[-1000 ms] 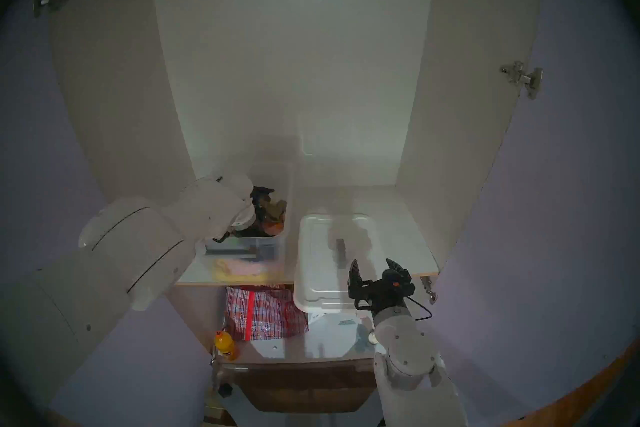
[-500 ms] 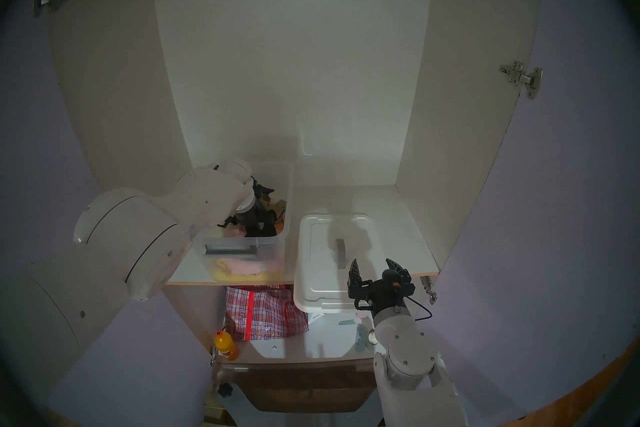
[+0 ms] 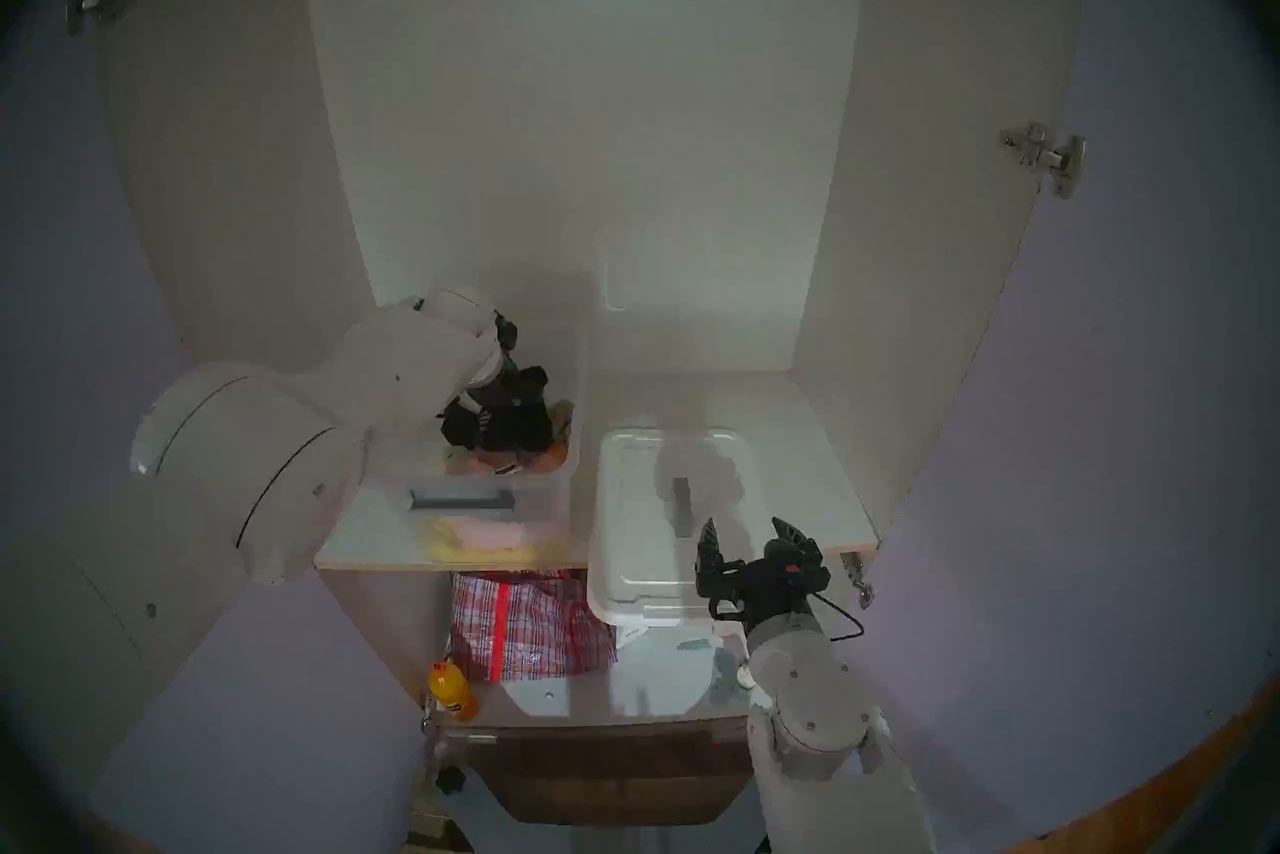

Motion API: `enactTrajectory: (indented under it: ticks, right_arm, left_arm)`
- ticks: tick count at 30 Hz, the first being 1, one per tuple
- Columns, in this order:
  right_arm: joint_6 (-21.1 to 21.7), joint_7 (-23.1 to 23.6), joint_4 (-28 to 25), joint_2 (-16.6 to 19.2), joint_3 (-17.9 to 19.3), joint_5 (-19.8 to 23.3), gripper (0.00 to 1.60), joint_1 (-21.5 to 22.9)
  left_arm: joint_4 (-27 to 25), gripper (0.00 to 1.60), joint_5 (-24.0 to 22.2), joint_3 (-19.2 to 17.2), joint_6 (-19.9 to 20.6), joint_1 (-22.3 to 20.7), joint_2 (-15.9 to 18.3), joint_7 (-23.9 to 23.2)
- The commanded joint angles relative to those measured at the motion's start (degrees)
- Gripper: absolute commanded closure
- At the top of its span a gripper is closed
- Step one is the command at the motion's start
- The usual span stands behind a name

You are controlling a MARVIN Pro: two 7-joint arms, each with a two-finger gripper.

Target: Take socks out of the storage bin, place them on top of the cabinet, and put the lid back on the bin

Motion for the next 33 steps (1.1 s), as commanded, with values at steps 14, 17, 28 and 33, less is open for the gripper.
enactTrajectory:
  ticks: [14, 17, 28, 33]
  right_arm:
    - [-0.39, -0.05, -1.31, -0.09, -0.03, 0.03, 0.00, 0.61]
    - [-0.39, -0.05, -1.35, -0.09, -0.04, 0.03, 0.00, 0.60]
    - [-0.38, -0.07, -1.42, -0.09, -0.04, 0.04, 0.00, 0.56]
    - [-0.37, -0.09, -1.49, -0.09, -0.05, 0.03, 0.00, 0.53]
  left_arm:
    - [-20.81, 1.60, -1.88, -4.92, -6.48, 2.45, 8.16, 0.08]
    - [-26.08, 1.60, -2.54, -5.35, -6.05, 5.02, 10.12, -0.32]
    - [-45.54, 1.60, -3.31, -9.34, -6.28, 14.79, 15.83, 4.56]
    - [-55.02, 1.60, -0.82, -12.54, -6.15, 19.84, 17.32, 13.40]
